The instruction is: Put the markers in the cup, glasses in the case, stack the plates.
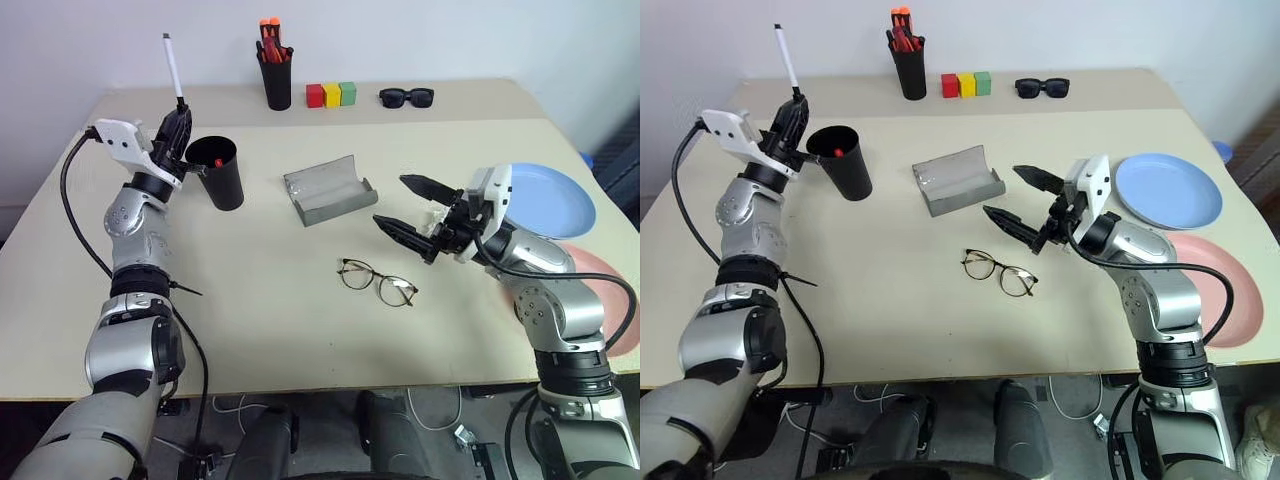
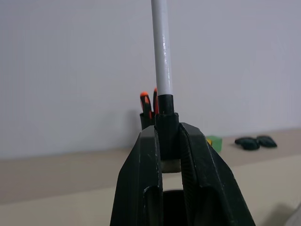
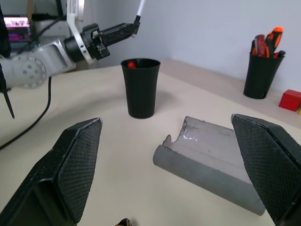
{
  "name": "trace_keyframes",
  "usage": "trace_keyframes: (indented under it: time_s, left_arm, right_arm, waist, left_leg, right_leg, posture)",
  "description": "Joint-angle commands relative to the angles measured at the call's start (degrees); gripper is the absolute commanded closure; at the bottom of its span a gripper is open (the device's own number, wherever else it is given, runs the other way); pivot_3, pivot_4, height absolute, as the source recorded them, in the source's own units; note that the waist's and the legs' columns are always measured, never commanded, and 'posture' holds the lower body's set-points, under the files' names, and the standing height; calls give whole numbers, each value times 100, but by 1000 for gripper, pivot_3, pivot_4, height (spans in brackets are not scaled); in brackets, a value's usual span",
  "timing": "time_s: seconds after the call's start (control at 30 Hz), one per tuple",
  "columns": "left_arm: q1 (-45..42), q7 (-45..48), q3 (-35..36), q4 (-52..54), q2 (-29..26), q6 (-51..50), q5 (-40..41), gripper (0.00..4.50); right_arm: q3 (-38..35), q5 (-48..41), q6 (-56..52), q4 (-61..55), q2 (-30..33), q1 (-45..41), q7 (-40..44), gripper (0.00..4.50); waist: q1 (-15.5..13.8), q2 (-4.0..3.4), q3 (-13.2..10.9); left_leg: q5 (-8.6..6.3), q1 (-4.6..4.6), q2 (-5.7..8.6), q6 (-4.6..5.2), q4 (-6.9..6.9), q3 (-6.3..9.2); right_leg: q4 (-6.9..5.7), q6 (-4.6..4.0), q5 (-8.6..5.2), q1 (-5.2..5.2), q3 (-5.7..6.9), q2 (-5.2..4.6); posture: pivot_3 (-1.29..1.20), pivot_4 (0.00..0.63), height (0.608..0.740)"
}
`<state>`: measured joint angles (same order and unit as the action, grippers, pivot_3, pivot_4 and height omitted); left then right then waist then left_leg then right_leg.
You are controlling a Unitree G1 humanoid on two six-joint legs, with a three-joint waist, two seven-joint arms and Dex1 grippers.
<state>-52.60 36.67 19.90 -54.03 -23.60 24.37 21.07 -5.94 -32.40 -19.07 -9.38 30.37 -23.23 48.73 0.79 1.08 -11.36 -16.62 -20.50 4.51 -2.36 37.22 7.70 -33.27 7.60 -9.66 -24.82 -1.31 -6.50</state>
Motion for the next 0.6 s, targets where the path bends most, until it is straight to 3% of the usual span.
trace_keyframes:
  time_s: [0.03, 0.6]
  left_arm:
    - [-111, 89, 108, -55, -53, 270, 45, 4485]
    - [-203, 80, 134, -537, 45, 331, -32, 4485]
  right_arm:
    - [-195, -214, -78, -233, 20, -61, -15, 0]
    - [-9, 5, -10, -303, 76, -10, 91, 0]
  waist:
    - [3, 0, 0]
    - [-6, 0, 0]
  left_leg:
    - [0, 0, 0, 0, 0, 0]
    - [0, 1, 1, 1, 1, 0]
  right_leg:
    - [0, 0, 0, 0, 0, 0]
    - [-3, 0, 1, 0, 0, 1]
  posture:
    - [0, 150, 740]
    - [0, 150, 740]
